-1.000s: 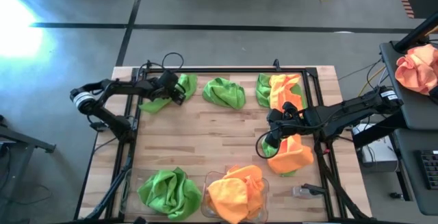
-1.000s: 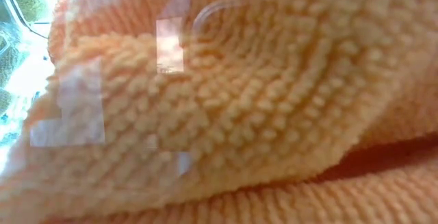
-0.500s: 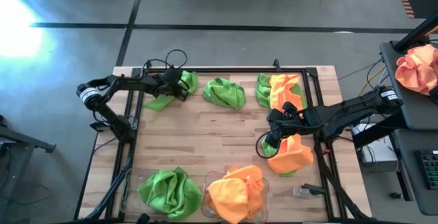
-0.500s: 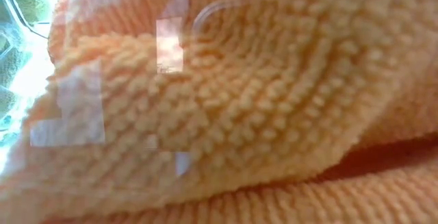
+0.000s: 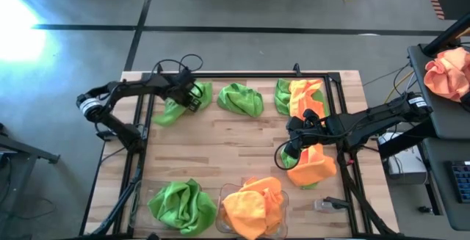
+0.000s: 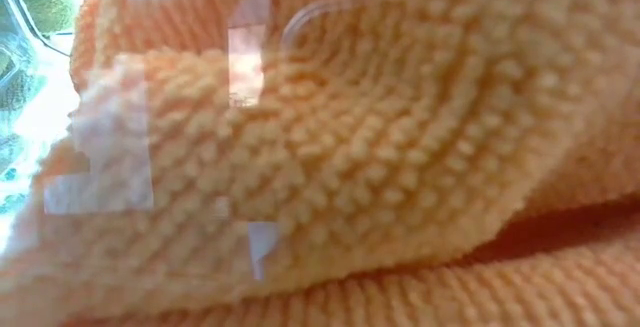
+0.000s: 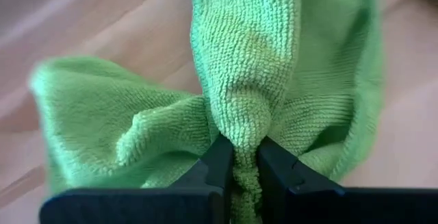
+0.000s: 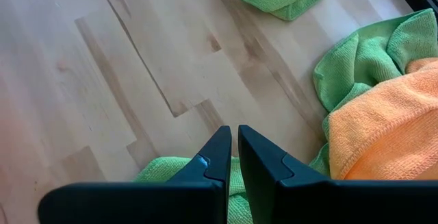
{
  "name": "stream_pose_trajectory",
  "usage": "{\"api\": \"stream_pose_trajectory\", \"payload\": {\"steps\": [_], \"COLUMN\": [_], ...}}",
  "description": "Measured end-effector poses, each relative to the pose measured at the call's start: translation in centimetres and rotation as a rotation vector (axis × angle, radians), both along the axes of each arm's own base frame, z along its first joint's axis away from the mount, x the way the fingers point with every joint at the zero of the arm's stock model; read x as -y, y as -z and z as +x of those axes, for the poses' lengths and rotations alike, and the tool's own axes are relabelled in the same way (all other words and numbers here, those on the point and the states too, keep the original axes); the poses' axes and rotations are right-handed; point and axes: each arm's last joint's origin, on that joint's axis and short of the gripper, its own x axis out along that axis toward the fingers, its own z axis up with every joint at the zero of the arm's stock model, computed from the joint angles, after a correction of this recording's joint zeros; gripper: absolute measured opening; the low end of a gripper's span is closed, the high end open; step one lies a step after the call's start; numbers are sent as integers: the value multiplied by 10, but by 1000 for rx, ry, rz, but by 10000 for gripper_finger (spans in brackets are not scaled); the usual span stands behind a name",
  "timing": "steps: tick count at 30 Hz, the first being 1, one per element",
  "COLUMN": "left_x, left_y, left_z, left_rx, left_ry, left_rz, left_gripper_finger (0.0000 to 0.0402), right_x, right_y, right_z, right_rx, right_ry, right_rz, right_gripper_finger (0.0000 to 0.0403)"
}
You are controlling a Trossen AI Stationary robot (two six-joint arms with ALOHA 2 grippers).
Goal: Sort microfiber towel by color & place in baskets
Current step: Put the green towel into the left transparent bin
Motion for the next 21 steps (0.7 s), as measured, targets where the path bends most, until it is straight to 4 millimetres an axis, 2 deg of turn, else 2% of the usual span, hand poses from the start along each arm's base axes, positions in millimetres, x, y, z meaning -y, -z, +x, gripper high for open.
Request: {"api": "stream_pose_trajectory", "payload": {"steps": [7,13,21], "left_x": [25,59,108], "left_y": [-45,-87,-149], "left_z": [5,7,5], "left_rx": [11,92,260], "left_ry": [91,200,225], "left_rz": [7,-2,-5], "left_gripper_finger": [20,21,21], "right_x": [0,0,1], "right_y": [0,0,0], "right_z": [0,0,-1], "right_rx": [-1,-1,-3], "right_ry": [-3,-2,3], "right_rz": [-2,-13,-30], "right_gripper_finger": [22,22,22]}}
